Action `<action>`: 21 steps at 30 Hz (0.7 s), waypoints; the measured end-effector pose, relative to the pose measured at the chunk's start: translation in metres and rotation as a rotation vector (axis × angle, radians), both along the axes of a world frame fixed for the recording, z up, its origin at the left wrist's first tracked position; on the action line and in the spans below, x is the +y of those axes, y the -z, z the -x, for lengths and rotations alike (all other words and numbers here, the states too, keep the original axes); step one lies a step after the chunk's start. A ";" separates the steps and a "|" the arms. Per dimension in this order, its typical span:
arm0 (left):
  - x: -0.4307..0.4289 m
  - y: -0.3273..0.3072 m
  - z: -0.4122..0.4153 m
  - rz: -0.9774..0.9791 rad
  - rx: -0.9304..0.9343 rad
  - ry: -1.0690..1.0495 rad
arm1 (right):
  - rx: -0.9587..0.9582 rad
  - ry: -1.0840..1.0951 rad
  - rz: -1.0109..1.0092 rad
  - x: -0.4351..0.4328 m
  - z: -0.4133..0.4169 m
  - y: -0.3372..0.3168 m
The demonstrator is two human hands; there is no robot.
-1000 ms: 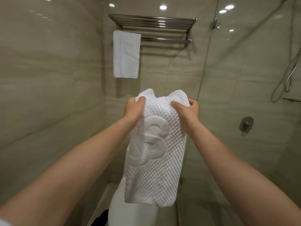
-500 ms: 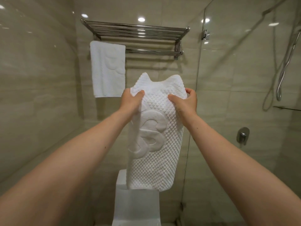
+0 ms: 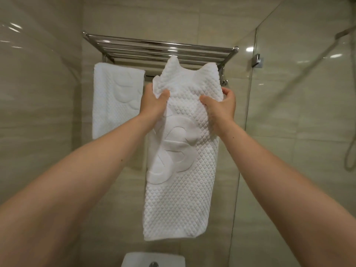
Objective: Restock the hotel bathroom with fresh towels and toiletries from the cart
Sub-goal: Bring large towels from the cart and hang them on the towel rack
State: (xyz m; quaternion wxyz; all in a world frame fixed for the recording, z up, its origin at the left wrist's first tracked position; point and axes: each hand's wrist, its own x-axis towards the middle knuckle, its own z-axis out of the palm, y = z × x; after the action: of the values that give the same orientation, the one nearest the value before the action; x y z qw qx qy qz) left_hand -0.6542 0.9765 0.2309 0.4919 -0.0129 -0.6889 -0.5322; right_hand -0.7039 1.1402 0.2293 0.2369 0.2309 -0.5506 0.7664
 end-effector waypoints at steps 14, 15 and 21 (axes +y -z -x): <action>-0.048 -0.094 0.127 0.113 0.199 -0.128 | 0.241 0.017 -0.027 -0.046 0.128 -0.101; -0.051 -0.097 0.134 0.123 0.200 -0.131 | 0.243 0.017 -0.025 -0.049 0.135 -0.103; -0.061 -0.111 0.166 0.141 0.253 -0.083 | 0.266 0.039 0.014 -0.062 0.164 -0.117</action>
State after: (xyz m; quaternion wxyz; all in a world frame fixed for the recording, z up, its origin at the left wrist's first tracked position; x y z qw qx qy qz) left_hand -0.8202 0.9151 0.3420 0.5942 -0.0859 -0.6571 -0.4559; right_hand -0.8676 1.0782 0.3462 0.3241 0.3181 -0.5134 0.7282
